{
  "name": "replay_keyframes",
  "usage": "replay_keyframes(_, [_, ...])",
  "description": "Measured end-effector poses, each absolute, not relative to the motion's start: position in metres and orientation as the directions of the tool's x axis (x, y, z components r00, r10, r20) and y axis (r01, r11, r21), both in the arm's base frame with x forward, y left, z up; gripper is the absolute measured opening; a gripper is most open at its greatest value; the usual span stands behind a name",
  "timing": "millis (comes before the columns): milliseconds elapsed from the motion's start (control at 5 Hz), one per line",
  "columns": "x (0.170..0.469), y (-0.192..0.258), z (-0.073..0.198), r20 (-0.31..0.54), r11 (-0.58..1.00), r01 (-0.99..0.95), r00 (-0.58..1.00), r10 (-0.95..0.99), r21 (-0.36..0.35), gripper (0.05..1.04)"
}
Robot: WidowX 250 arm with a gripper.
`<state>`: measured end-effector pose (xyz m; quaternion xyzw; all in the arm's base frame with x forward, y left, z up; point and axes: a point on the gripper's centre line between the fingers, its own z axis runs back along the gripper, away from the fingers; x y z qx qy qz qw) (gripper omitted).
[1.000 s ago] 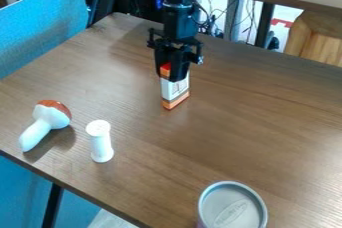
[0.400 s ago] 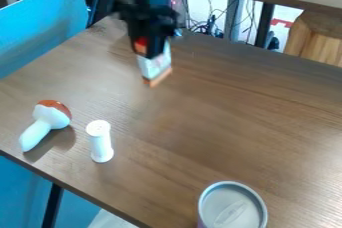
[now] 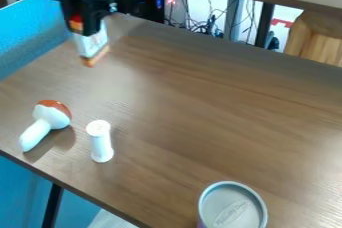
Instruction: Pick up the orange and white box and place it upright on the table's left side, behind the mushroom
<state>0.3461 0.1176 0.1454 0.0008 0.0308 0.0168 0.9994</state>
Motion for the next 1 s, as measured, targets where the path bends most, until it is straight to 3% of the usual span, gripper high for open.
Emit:
replay_keyframes(400, [0.338,0.188,0.130,-0.158,0.989,-0.140,0.977,0.144,0.038,0.397])
replay_keyframes(1000, [0.335,0.201,0.086,-0.312,0.993,-0.117,0.942,0.122,0.034,0.397])
